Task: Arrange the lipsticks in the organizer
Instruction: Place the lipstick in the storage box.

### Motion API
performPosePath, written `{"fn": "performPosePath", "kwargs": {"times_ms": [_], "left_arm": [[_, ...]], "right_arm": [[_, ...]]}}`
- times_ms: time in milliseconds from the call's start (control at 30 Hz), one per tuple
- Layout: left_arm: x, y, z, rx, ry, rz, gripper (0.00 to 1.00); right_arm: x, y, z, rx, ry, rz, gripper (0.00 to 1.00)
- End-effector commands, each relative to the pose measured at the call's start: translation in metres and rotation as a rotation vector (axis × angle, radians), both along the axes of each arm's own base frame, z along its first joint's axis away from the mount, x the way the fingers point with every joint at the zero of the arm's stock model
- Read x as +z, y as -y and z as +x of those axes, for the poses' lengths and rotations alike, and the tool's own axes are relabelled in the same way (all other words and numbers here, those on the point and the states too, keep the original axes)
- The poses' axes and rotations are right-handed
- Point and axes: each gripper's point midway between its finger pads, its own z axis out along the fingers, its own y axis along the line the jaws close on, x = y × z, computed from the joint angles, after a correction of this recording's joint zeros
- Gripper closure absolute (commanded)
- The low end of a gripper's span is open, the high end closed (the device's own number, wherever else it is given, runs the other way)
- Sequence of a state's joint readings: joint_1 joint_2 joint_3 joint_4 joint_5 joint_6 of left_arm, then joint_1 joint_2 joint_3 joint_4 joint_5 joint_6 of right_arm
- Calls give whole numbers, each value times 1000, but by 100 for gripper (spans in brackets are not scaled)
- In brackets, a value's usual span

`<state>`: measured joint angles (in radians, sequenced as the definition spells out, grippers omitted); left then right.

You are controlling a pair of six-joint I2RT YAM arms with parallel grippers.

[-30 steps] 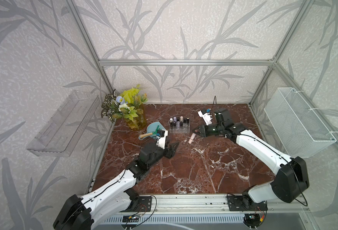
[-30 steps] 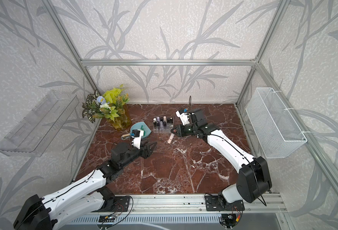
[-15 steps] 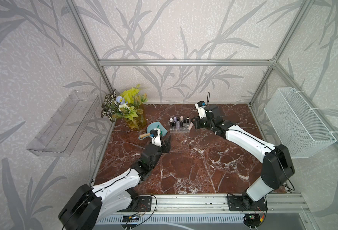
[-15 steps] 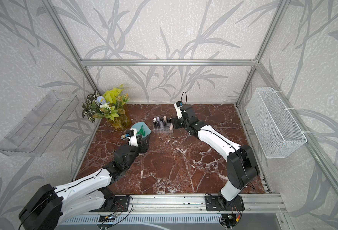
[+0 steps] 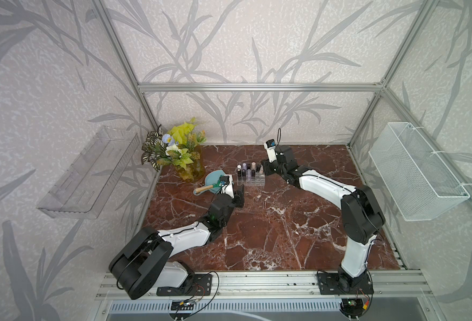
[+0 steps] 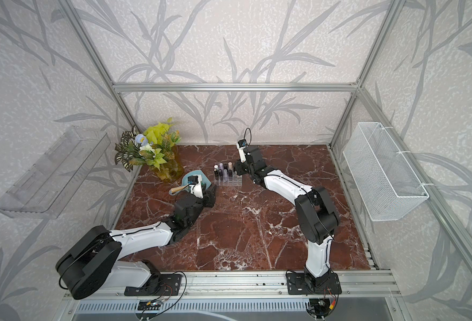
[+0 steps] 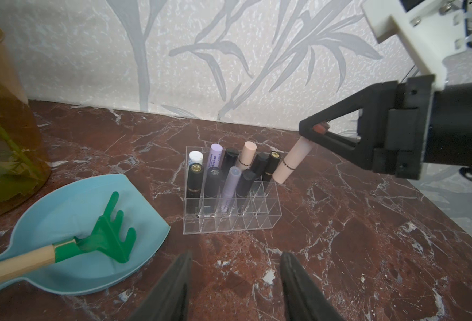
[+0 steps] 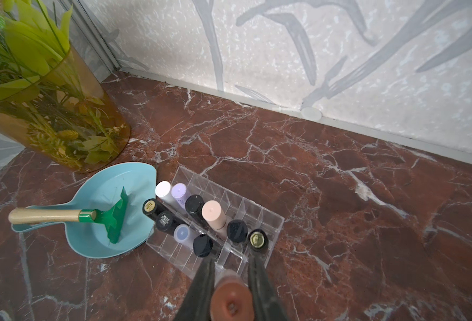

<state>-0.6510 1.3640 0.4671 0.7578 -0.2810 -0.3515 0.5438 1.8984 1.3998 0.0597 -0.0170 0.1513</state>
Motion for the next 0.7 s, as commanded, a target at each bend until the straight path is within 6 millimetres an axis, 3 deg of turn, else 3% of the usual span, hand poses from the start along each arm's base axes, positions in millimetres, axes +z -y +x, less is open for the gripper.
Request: {"fn": "performPosePath", "kwargs": {"times_ms": [0, 167, 667], "left_arm": [[11, 6, 6, -16, 30, -19, 47], [9, 8, 6, -22, 26, -24, 48], [8, 6, 7, -16, 21, -18, 48]], "right_arm": [[10, -9, 15, 5, 79, -5, 88], [-2, -13, 23, 13, 81, -25, 88], [-7, -24, 20, 39, 83, -26, 88]]}}
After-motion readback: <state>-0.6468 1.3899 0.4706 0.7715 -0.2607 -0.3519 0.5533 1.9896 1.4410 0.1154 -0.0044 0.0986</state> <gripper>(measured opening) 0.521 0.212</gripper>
